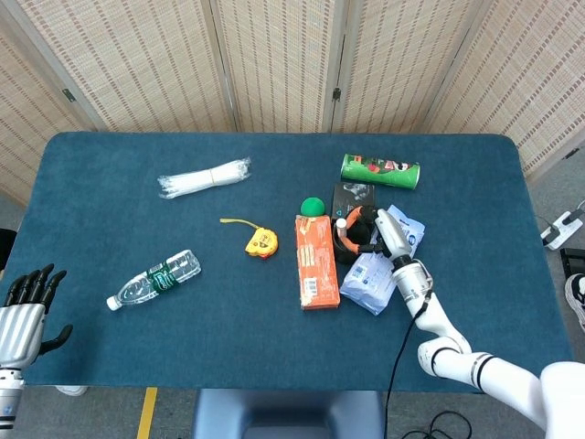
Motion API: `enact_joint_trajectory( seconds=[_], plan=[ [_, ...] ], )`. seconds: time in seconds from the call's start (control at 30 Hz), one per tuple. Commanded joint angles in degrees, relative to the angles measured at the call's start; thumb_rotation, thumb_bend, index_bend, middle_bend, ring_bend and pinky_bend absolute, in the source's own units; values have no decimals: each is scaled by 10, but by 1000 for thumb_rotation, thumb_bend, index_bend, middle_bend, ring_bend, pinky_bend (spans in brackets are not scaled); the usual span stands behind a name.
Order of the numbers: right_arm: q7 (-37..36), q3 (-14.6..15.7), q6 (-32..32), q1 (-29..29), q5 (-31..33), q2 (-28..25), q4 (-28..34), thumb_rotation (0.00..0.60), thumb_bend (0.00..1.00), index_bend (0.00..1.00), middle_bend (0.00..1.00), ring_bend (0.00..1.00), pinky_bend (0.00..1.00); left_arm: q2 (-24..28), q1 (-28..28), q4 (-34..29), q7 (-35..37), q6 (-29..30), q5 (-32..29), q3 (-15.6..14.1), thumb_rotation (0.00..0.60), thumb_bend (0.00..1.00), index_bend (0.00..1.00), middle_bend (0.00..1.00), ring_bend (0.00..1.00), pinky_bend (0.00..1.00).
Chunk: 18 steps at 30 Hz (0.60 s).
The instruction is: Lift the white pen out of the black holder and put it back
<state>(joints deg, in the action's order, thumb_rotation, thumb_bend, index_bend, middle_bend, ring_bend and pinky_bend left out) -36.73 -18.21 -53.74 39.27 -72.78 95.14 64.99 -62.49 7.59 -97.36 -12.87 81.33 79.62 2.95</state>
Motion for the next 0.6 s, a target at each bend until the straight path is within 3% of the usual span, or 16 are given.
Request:
enact_joint_trajectory(
  seconds=[0.03, 0.13, 0.2, 0.33, 0.6],
  plan=[
    [4, 8, 9, 2, -6, -4, -2, 600, 445, 341, 281, 110, 73, 0, 0, 0, 0, 0, 0, 0, 600, 298, 141, 75, 55, 117],
    [14, 17, 15, 4, -15, -14, 1, 600, 292, 91, 133, 15, 7, 0, 0, -1, 1, 1, 0, 1, 600, 298, 141, 75, 55, 117],
    [20, 20, 12, 3, -19, -17, 3, 600, 174, 4, 42, 0, 0, -1, 0, -1, 1, 2, 1, 1, 600, 298, 141, 75, 55, 117],
    [24, 20, -6, -3, -26, -29, 14, 600, 78, 0, 0, 0, 0, -1, 0, 0, 0, 2, 3, 1, 600, 297, 141, 75, 55, 117],
    [62, 19, -61, -41, -36, -113, 87, 600, 77, 0, 11, 0, 0, 1, 4, -2, -1, 0, 3, 5, 600, 297, 141, 75, 55, 117]
  ],
)
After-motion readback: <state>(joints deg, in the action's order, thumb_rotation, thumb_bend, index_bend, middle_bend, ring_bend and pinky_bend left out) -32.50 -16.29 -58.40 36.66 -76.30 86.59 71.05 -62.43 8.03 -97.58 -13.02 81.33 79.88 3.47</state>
